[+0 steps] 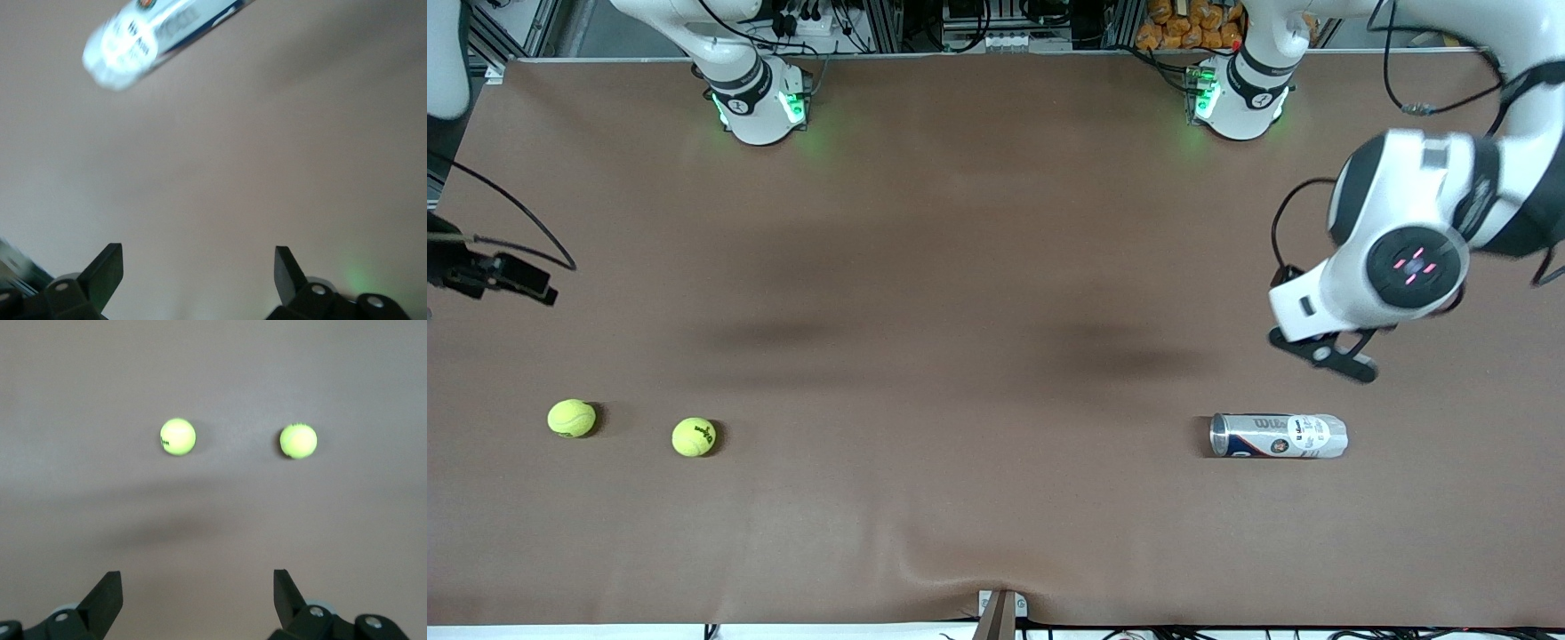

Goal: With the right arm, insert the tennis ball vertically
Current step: 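Reach the right gripper to the marked ball while the left gripper reaches the can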

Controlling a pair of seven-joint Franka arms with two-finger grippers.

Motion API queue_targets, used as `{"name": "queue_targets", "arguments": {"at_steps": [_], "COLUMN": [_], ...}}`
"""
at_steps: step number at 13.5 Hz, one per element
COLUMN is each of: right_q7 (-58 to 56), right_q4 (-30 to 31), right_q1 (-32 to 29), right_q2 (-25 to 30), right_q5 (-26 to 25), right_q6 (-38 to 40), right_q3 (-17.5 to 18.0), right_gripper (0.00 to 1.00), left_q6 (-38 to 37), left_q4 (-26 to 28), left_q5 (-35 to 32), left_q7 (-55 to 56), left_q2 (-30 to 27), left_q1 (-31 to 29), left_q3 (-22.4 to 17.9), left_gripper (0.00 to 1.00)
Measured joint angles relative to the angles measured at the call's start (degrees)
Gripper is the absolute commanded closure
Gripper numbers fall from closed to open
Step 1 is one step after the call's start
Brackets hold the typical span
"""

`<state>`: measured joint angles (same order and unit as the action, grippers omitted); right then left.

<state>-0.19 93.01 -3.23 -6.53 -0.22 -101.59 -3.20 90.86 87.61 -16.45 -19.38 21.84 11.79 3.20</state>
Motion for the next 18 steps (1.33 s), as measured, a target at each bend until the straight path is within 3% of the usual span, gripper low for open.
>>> {"name": "queue_targets", "arguments": {"at_steps": [7, 13, 18], "right_q7": [0.0, 0.01, 0.0], "right_q4": [0.72, 1.0, 0.91], "right_q1": [3.18, 5.85, 5.78], "right_q2": [-11.92, -23.14, -28.93], "right_q5": [1.51, 1.61, 1.59], "right_q6": [-16.97, -28.79, -34.24], "right_q3": [0.84, 0.94, 0.54], "right_gripper": [0.0, 0.0, 0.0], "left_q6": [19.76, 23.72, 29.89], "left_q4": [-0.5, -2.36, -2.43], "left_q5": [-4.19, -15.36, -17.54], "left_q7": [-31.27, -33.55, -35.92], "left_q2": [14.41, 18.89, 21.56], "left_q1": [-2.88, -2.14, -2.01], "left_q3": [-0.68, -0.35, -0.38], "left_gripper": [0.0, 0.0, 0.0]}}
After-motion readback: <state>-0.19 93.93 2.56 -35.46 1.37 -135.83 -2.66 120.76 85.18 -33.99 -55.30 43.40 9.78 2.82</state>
